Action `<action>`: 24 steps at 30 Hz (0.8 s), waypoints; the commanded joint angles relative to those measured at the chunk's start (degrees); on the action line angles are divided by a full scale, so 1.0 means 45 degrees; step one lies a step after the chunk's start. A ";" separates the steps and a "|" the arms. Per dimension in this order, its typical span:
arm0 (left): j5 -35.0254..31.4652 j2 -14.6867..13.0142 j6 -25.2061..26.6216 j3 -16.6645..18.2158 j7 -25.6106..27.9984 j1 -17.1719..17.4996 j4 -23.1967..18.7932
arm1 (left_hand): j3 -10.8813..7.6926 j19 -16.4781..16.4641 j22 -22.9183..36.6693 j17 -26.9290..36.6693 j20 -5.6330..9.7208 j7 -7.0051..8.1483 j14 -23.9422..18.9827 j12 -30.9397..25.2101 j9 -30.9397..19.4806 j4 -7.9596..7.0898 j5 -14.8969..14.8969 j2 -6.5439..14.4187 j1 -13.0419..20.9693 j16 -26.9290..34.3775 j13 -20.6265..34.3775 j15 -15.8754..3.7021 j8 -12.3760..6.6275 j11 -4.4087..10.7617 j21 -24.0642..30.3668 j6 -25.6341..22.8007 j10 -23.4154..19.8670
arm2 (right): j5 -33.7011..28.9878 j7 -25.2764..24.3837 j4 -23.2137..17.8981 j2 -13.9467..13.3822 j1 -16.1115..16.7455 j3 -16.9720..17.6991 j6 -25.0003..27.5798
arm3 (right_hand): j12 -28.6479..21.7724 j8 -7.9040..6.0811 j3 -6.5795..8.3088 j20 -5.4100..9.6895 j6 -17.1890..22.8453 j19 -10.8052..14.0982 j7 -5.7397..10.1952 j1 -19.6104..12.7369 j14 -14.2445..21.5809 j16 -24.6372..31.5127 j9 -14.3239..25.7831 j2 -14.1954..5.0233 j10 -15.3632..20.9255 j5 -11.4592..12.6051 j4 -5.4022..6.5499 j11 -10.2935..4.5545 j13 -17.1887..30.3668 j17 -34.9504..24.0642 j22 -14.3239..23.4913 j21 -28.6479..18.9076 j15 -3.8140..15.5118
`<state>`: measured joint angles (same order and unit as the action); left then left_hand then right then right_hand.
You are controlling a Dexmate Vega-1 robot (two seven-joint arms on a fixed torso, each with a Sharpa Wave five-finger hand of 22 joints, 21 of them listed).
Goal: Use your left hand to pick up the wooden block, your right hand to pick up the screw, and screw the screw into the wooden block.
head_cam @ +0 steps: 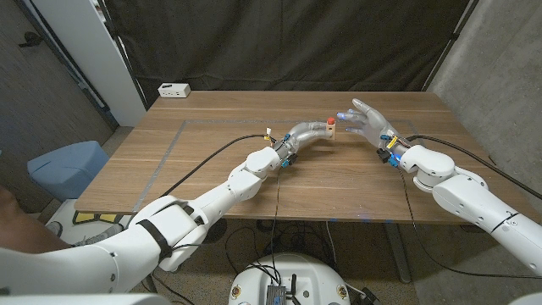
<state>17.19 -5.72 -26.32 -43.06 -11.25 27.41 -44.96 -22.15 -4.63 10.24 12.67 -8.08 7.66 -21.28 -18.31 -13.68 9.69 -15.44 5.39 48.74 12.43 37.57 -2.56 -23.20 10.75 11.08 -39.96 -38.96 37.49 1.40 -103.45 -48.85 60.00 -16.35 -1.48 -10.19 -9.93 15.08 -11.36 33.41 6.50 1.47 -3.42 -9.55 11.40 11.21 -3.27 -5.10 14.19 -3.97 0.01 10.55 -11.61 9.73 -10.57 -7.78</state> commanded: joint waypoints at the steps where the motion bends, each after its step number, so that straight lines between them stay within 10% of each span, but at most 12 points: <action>1: 0.0027 0.0035 -0.0029 0.0019 -0.0058 -0.0059 0.0130 | -0.0146 -0.0007 0.0022 0.0010 -0.0024 -0.0055 -0.0053 -0.0049 -0.0033 -0.0184 -0.0055 0.0111 -0.0019 -0.0006 0.0059 -0.0505 -0.0109 0.0026 0.0096 -0.0789 0.0007 | 0.0165 0.0609 0.0371 0.0158 -0.0476 -0.0337 0.0035 | 0.0071 0.0014 -0.0062 -0.0075 -0.0357 -0.0237 0.0067 0.0033 -0.0517 -0.0026 0.0004 0.0096 -0.0433 0.0092 0.0012 -0.0039 0.0023 -0.0058 0.0037 0.0031 -0.0063; 24: -0.0110 -0.0046 -0.0018 -0.0034 0.0027 -0.0045 -0.0038 | -0.0154 -0.0004 0.0022 0.0013 -0.0047 -0.0050 -0.0030 -0.0040 -0.0041 -0.0191 -0.0059 0.0125 -0.0018 -0.0016 0.0049 -0.0499 -0.0094 0.0004 0.0095 -0.0735 0.0034 | 0.0254 0.1087 0.0607 0.0152 -0.0760 -0.0572 0.0027 | -0.0048 -0.0240 -0.0166 -0.0137 -0.0163 -0.0511 -0.0111 0.0218 -0.0755 -0.0005 -0.0058 0.0096 -0.0693 0.0112 0.0149 -0.0090 0.0005 -0.0102 0.0041 0.0013 -0.0081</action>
<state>17.12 -5.46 -26.73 -43.02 -11.64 26.87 -43.93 -22.15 -4.63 10.24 12.60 -8.08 7.66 -21.28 -18.30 -13.73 9.69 -15.48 5.46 48.65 12.43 37.56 -2.56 -23.20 10.74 11.08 -39.96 -38.96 38.44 5.71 -100.87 -48.08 56.90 -18.64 -1.51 -9.96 -10.61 14.60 -11.98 31.92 4.59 1.12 -2.87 -9.75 11.40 10.91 -2.71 -8.01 14.42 -3.49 -0.31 10.39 -11.88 9.73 -10.57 -7.98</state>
